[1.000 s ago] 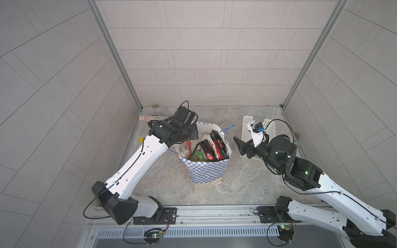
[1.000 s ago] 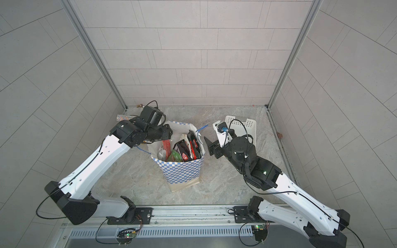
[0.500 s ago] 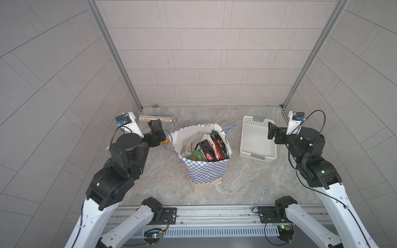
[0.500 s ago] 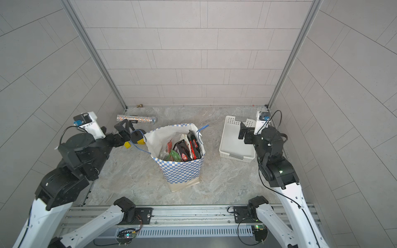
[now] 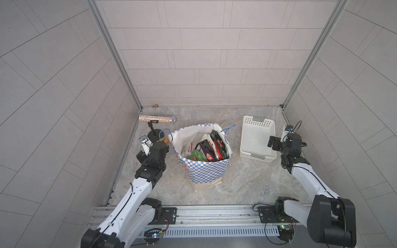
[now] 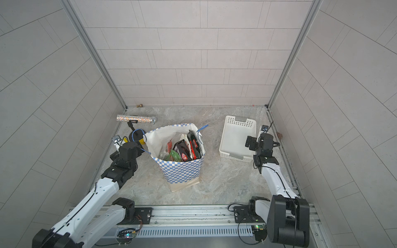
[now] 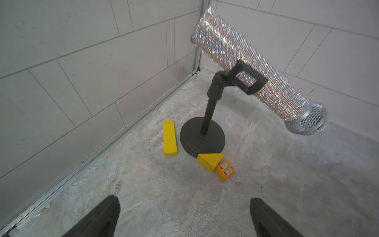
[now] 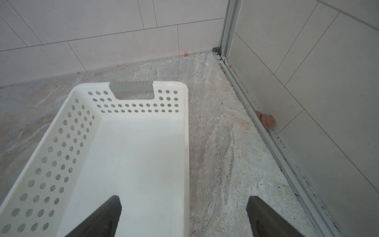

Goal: Place the condiment packets inside the bag
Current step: Reset both arms

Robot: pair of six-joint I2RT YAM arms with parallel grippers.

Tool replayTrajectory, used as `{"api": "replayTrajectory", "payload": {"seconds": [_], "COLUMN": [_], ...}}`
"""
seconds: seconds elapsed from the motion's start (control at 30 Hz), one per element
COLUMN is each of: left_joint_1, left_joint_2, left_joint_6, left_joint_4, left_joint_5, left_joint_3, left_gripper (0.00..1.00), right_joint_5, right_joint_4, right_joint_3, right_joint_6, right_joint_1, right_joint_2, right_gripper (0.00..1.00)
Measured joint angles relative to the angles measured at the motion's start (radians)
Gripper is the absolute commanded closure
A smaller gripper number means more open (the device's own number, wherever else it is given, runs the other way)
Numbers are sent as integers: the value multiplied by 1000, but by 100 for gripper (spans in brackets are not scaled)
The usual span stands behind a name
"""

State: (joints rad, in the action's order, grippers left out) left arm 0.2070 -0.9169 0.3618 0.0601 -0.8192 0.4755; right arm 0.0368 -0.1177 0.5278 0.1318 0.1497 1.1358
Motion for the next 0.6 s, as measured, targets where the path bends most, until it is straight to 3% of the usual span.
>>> {"api": "replayTrajectory", "payload": {"seconds": [0.13, 0.33, 0.5, 0.6], "left_joint_1": [-50, -76, -132, -146], "left_joint_2": [-213, -410, -573, -624], "left_joint_6": [-124, -259, -289, -290], "left_joint_4": [-253, -692, -933, -895], "left_joint_5": [88, 280, 435, 467], "left_joint_3": [-47, -182, -204, -148], "left_gripper": [0, 0, 0, 0], "right_joint_5": [-35, -90, -97, -79], "right_joint_4": [-208, -454, -637, -750], "right_joint_3": [-75, -124, -154, -155], "right_joint_6": [-17, -53, -93, -103], "right_joint_1": [-30, -109, -141, -145], "right_joint_2": [92, 219, 328, 392], "right_gripper": [0, 0, 0, 0]}}
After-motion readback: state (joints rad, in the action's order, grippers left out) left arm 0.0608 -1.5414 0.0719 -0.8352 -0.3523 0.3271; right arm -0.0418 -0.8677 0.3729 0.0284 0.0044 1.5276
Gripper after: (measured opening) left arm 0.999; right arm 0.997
